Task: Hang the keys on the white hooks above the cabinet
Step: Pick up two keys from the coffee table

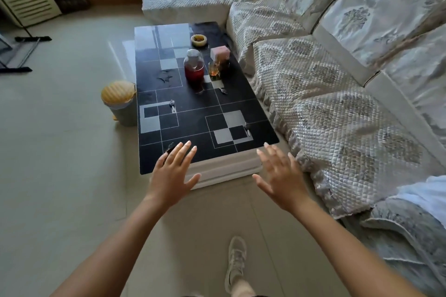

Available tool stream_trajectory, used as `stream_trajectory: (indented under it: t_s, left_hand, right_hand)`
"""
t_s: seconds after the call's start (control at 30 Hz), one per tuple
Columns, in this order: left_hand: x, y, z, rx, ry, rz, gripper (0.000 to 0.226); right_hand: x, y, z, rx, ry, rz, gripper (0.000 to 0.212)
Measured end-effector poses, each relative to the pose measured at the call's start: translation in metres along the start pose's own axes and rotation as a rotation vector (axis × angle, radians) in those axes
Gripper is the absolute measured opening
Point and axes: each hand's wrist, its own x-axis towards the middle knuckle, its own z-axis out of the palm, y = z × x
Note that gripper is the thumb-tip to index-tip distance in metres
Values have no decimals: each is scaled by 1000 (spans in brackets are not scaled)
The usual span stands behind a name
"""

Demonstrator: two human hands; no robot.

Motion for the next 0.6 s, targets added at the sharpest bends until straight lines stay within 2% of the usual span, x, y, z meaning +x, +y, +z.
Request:
stream_trajectory:
  t_s: [0.13, 0.27, 0.4, 0.6]
  left_hand:
    - [64, 4, 33, -11, -58, -51, 69]
    - [119, 6, 73, -47, -80, -100, 68]
    - [172, 1, 126, -120, -171, -152, 62]
    - [247, -10, 202, -205, -265, -209, 61]
  right_hand:
    - [68, 47, 25, -3, -35, -42, 64]
    - [124, 76, 68, 43, -138, -44, 61]
    - [191, 104, 108, -7, -246, -154, 57]
    - [272, 136, 169, -20, -287, -131, 59]
